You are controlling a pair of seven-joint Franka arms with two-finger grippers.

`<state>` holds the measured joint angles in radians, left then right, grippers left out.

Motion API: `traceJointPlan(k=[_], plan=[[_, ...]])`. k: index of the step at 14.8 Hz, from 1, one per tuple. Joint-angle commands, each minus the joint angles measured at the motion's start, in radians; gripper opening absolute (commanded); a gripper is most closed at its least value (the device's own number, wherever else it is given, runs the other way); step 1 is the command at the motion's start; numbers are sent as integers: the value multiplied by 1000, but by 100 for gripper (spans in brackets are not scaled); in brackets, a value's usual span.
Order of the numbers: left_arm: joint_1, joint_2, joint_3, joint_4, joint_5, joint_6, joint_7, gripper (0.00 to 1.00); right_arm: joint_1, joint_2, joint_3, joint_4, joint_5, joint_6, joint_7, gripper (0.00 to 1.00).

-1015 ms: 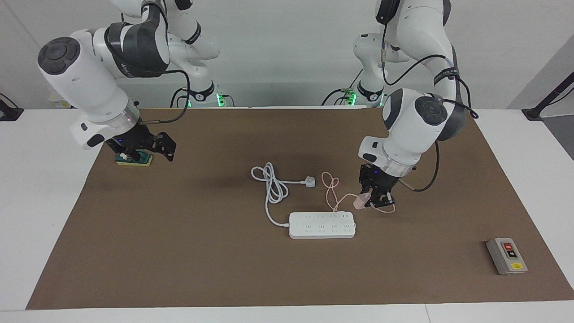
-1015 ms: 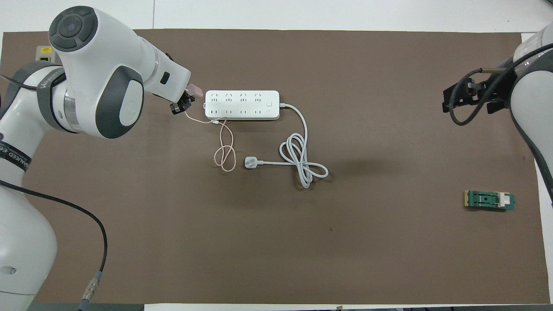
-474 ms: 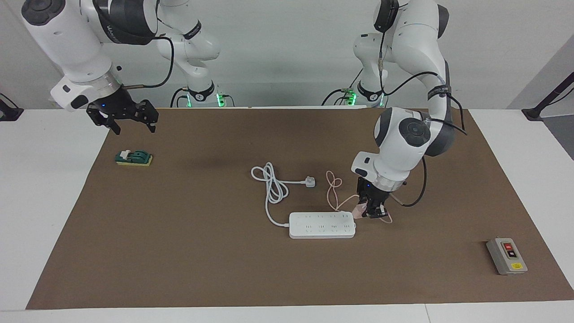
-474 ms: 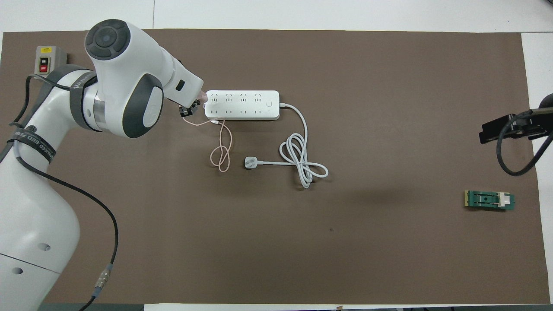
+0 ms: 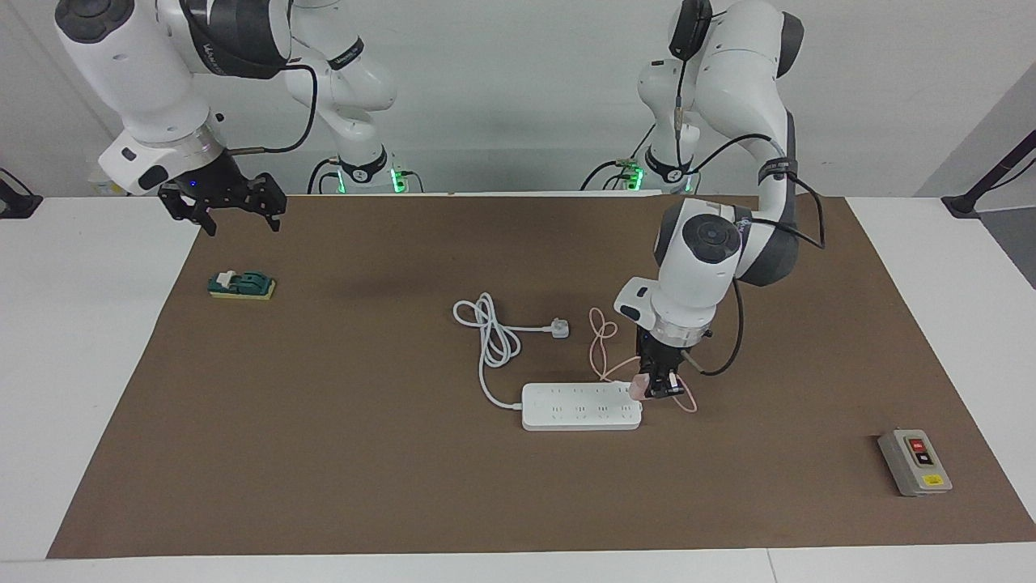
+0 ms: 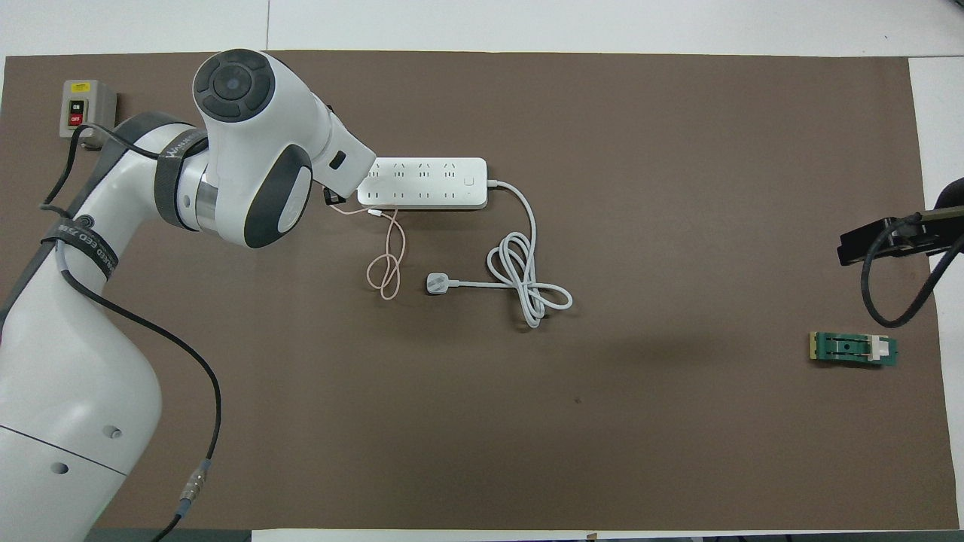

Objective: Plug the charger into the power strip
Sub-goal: 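Push the charger into a socket on the strip with the left gripper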

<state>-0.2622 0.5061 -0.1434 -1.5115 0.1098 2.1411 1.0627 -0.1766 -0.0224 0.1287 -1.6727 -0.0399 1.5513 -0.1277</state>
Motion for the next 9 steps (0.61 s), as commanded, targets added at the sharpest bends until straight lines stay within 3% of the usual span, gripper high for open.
traceJointPlan(k=[1, 5, 9], plan=[[-11, -1, 5, -22, 36, 37, 0, 0, -21, -16, 9, -18, 0, -23, -3, 100], [-31, -9, 7, -87, 34, 95, -7, 0, -21, -11, 9, -7, 6, -39, 22, 100], [-34, -9, 7, -88, 34, 95, -9, 0, -20, 2, 9, 27, 8, -51, 23, 100]])
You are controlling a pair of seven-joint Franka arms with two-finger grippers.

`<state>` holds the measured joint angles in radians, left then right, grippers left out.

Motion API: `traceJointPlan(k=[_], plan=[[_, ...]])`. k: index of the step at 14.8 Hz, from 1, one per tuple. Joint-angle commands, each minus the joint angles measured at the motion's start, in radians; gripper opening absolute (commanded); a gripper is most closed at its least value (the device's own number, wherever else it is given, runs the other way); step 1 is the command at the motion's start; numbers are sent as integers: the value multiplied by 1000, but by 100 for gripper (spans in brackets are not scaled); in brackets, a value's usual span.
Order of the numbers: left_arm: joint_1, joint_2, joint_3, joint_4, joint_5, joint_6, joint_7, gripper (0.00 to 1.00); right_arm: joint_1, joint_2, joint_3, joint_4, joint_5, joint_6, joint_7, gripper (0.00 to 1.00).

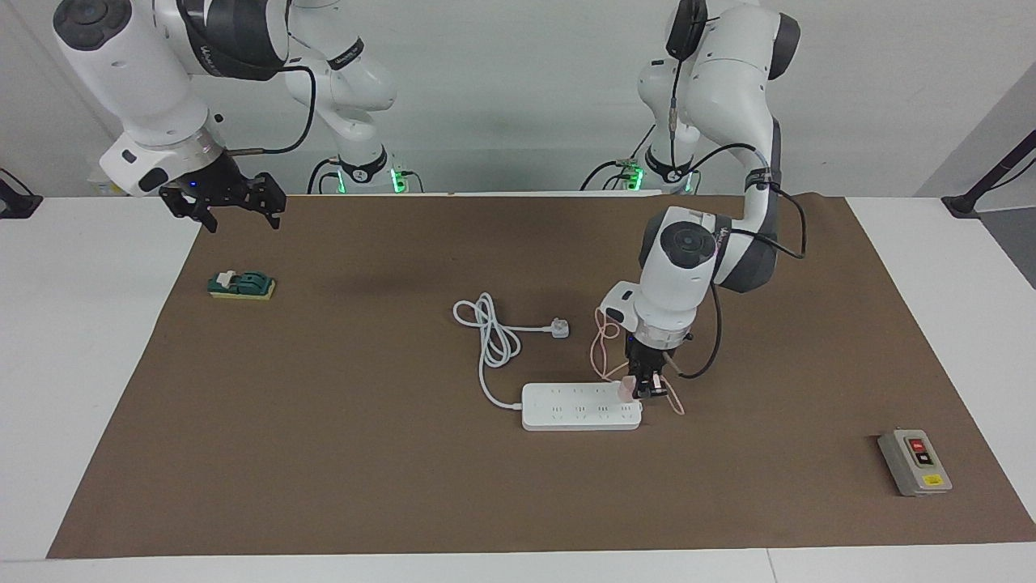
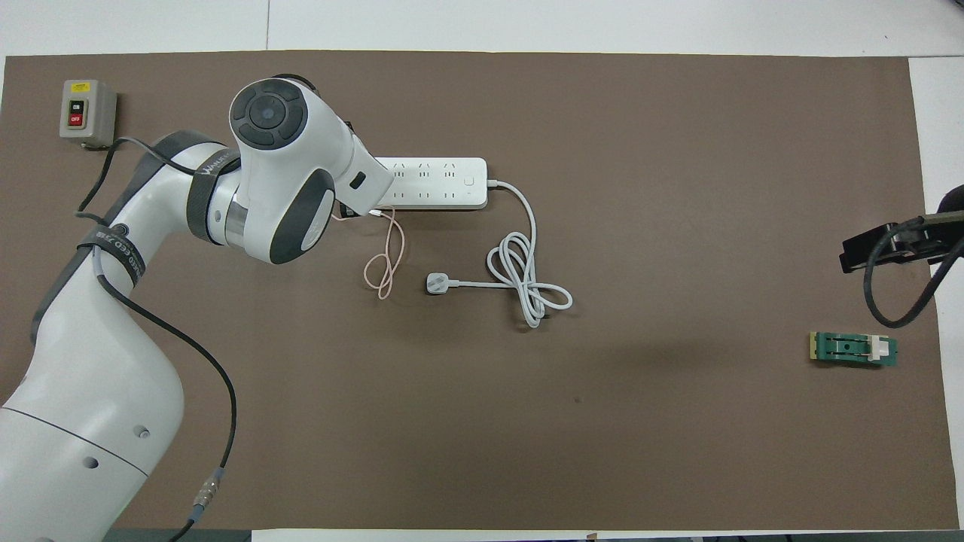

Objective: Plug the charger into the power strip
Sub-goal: 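Push the charger into a socket on the strip with the left gripper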

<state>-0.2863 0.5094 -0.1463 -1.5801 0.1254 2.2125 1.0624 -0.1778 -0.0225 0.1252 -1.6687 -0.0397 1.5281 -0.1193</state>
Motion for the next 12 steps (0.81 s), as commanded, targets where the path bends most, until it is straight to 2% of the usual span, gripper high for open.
traceJointPlan(k=[1, 12], plan=[[-10, -12, 10, -20, 20, 23, -9, 0, -19, 4, 13, 24, 9, -29, 17, 100], [-24, -17, 8, -15, 59, -23, -29, 0, -9, -4, 13, 24, 17, -31, 30, 100]])
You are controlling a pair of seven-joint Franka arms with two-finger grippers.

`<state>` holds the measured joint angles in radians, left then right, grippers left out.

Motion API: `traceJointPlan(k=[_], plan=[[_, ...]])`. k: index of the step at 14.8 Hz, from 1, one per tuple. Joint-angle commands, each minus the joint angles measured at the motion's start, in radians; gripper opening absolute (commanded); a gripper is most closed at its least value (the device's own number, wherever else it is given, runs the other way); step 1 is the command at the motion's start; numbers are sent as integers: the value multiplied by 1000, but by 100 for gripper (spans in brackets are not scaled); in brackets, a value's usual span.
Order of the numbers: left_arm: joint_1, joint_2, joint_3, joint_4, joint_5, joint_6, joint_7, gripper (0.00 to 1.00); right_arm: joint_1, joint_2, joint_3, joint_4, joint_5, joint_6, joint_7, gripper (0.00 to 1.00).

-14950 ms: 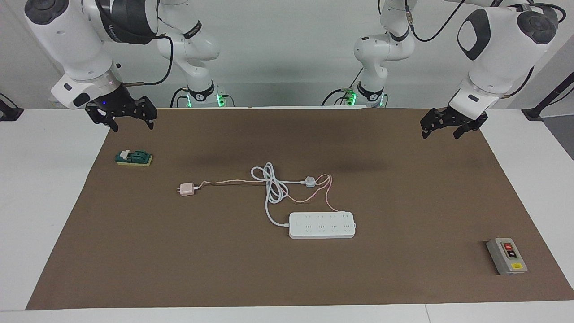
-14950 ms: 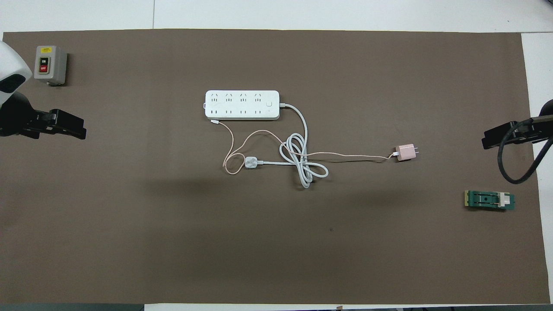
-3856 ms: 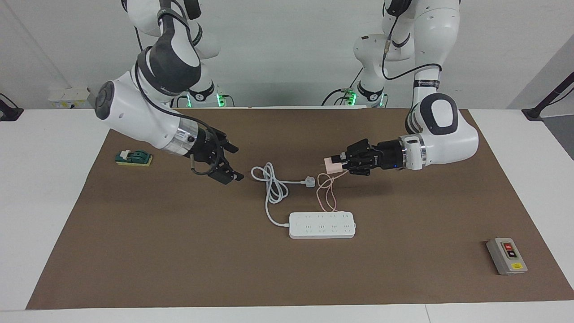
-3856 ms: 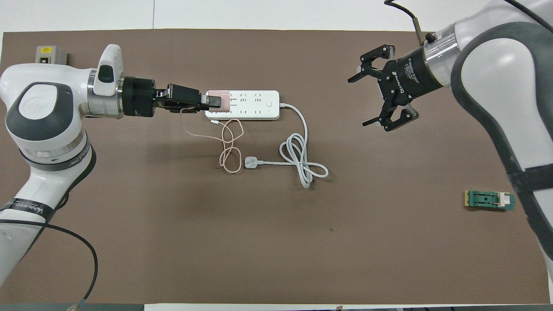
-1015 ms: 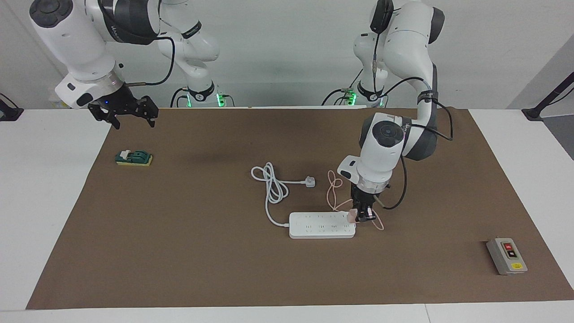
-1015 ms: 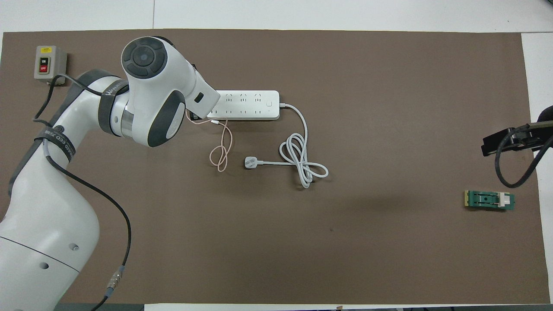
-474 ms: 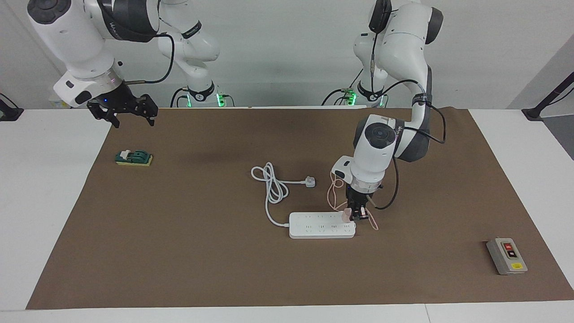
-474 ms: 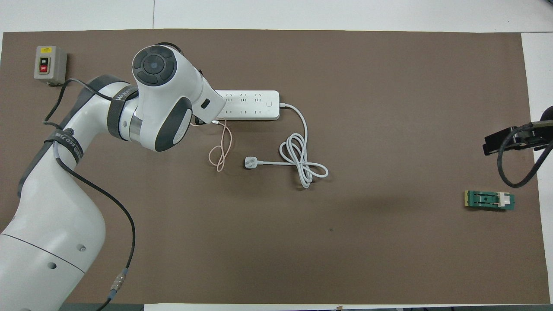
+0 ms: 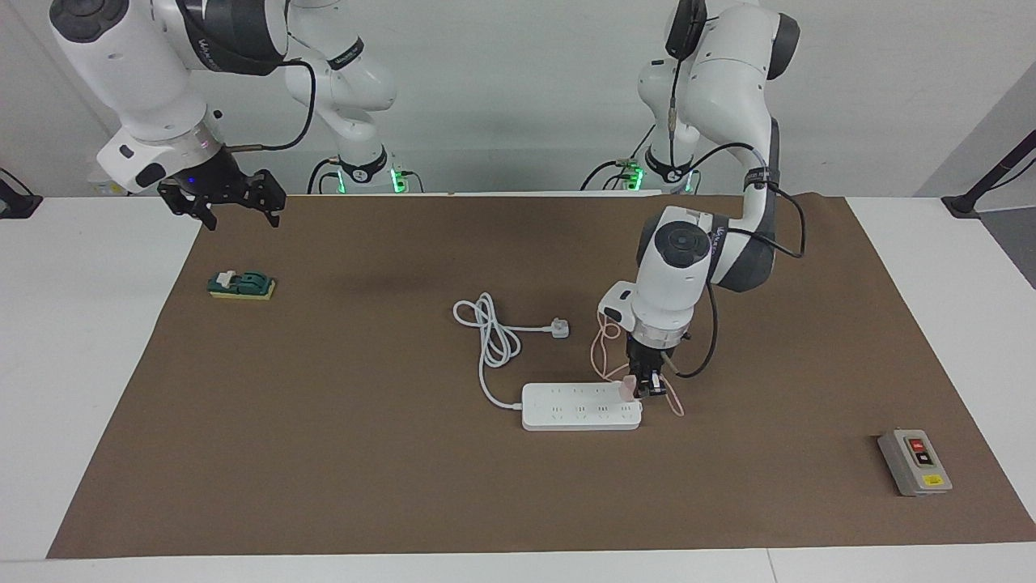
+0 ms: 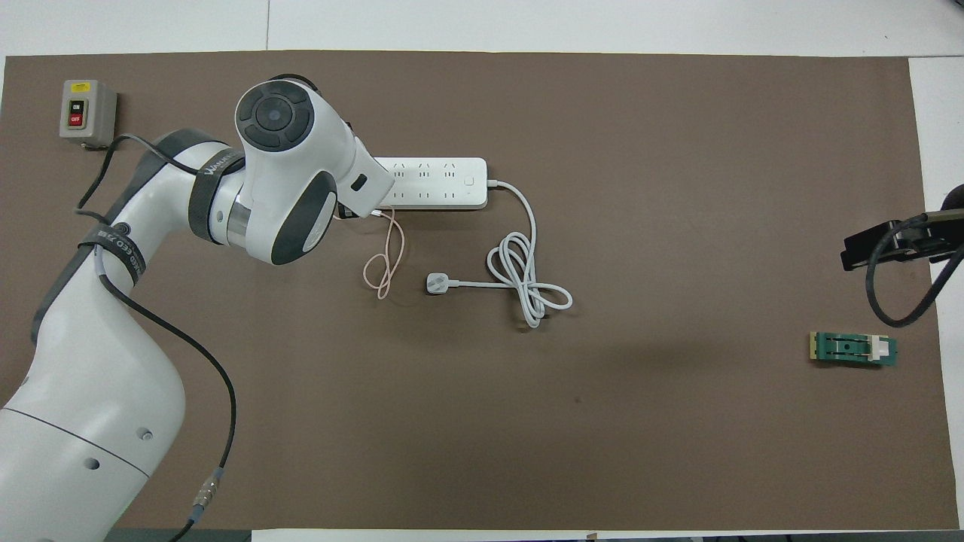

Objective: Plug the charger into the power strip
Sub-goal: 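Push the charger into a socket on the strip with the left gripper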

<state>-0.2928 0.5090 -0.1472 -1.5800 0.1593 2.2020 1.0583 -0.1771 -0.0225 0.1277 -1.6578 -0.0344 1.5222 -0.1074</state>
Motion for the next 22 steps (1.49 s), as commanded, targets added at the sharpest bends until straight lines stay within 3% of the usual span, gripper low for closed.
traceJointPlan(k=[1, 22], plan=[[-17, -18, 8, -17, 23, -13, -26, 0, -10, -5, 12, 12, 11, -25, 20, 100], [-25, -27, 6, -41, 43, -33, -20, 0, -8, -24, 20, 10, 10, -17, 23, 100]])
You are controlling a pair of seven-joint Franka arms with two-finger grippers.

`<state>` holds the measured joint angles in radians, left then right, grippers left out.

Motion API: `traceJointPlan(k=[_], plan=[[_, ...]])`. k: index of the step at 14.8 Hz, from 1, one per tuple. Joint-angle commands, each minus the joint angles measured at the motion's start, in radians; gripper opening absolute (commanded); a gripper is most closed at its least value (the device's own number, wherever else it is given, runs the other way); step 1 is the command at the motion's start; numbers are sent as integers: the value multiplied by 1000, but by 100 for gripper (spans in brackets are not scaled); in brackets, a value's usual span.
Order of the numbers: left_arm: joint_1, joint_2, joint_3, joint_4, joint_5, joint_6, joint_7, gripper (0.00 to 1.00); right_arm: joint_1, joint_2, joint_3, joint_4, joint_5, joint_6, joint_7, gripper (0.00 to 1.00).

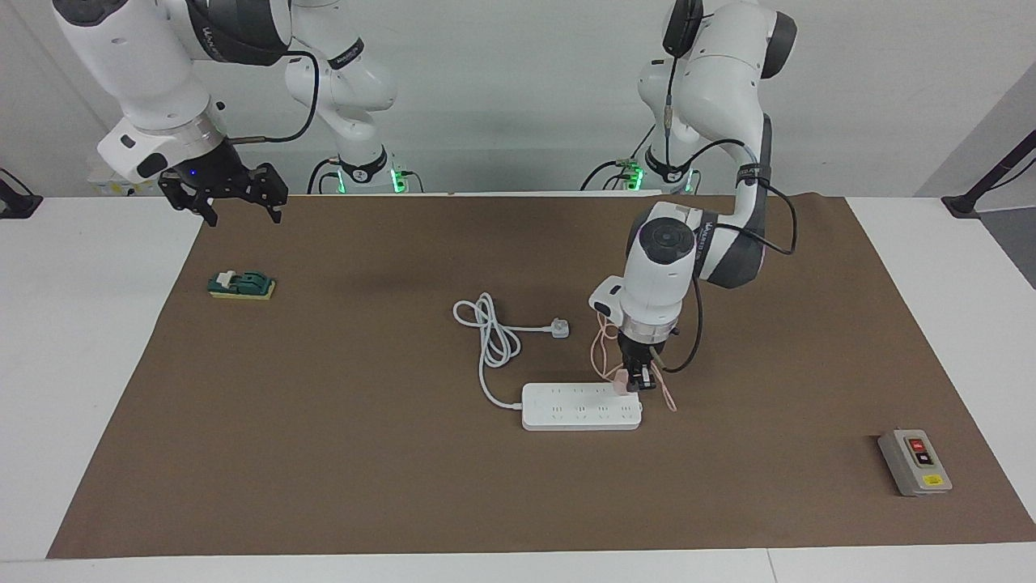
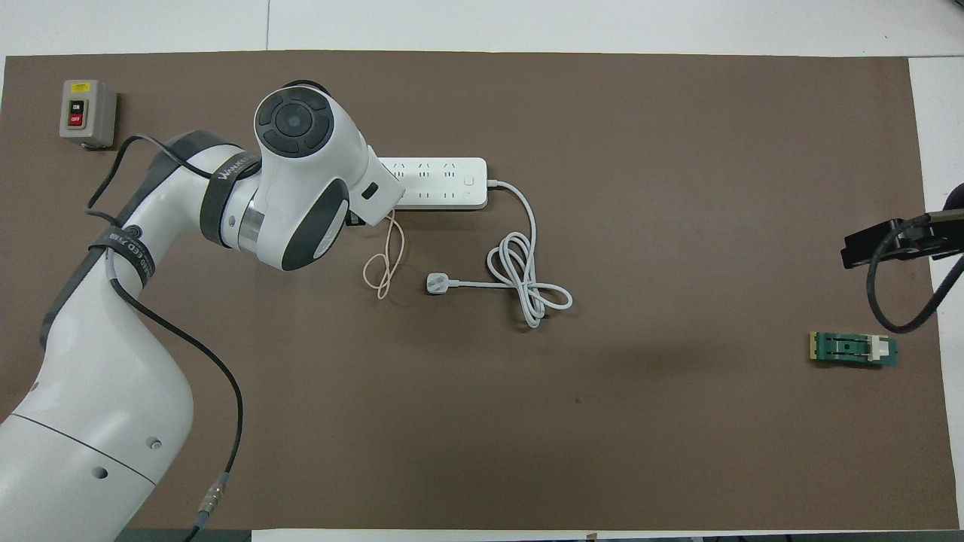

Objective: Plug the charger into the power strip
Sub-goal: 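Push the charger into a socket on the strip with the left gripper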

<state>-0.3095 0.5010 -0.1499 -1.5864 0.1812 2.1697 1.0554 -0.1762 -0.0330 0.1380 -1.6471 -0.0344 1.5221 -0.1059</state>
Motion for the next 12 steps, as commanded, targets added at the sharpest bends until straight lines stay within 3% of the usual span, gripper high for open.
traceJointPlan(k=[1, 8, 10, 12], plan=[[-8, -21, 7, -38, 21, 2, -20, 0, -9, -13, 9, 0, 10, -17, 22, 100], [-10, -29, -5, -67, -50, 1, -46, 0, -9, -16, 9, 0, 10, -17, 22, 100], [-8, -13, -2, -28, -142, -66, -44, 0, -9, -16, 11, -2, 10, -19, 22, 100], [-5, 2, 0, 9, -137, -90, -41, 0, -9, -16, 11, 0, 10, -19, 22, 100]])
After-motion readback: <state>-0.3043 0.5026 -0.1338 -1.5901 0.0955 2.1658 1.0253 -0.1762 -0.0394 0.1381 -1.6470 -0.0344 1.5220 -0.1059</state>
